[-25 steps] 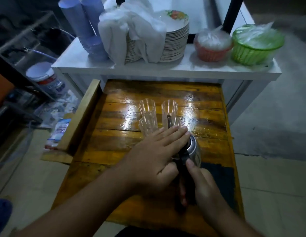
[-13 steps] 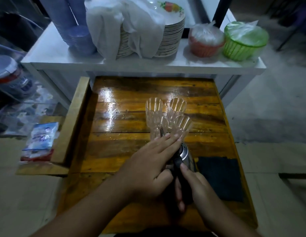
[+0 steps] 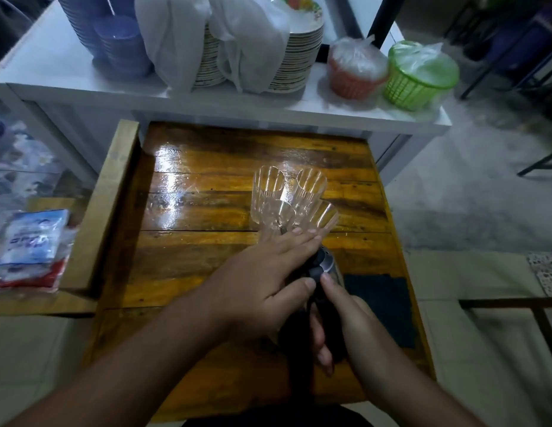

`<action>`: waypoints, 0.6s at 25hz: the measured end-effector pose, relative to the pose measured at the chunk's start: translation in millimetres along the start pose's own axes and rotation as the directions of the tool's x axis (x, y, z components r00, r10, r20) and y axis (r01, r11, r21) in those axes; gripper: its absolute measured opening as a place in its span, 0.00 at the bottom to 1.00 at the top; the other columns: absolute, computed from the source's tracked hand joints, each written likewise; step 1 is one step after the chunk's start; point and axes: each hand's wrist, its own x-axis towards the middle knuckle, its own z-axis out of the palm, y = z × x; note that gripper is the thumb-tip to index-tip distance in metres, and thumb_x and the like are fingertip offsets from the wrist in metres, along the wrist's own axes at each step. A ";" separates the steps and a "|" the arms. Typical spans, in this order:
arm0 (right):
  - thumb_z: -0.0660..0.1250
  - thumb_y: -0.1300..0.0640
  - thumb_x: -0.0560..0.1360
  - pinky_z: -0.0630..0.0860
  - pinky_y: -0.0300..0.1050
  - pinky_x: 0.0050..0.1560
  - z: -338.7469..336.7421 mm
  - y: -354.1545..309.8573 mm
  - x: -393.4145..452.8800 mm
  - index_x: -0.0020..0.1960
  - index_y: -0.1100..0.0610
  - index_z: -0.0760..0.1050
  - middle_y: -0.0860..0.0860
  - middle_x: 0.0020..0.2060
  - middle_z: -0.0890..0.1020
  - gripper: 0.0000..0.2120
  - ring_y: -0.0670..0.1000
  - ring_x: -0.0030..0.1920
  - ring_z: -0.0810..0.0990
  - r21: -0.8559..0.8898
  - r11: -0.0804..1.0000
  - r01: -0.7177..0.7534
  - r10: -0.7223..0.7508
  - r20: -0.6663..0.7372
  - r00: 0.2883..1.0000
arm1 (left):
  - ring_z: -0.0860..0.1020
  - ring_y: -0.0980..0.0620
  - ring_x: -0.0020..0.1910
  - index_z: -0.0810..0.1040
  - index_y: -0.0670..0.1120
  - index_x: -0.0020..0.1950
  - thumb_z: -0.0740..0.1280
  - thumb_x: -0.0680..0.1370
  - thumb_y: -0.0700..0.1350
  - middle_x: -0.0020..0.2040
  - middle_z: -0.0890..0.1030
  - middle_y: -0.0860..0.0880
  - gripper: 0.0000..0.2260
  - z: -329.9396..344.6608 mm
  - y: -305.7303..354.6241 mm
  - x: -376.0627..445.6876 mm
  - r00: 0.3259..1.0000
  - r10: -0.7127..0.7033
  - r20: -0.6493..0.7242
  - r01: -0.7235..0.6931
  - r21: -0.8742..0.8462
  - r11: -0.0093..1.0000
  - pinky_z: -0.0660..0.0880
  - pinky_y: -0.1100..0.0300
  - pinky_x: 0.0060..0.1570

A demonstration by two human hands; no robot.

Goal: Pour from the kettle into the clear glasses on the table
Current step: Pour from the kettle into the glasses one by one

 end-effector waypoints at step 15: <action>0.56 0.26 0.71 0.73 0.45 0.32 1.1 -16.1 -4.6 0.31 0.59 0.74 0.54 0.23 0.71 0.36 0.51 0.24 0.71 0.094 0.995 -0.033 0.023 0.103 0.994 | 0.49 0.67 0.77 0.55 0.56 0.79 0.45 0.77 0.66 0.79 0.57 0.59 0.32 3.0 3.1 2.8 0.997 -0.033 -0.072 0.026 -0.100 0.995 0.49 0.66 0.73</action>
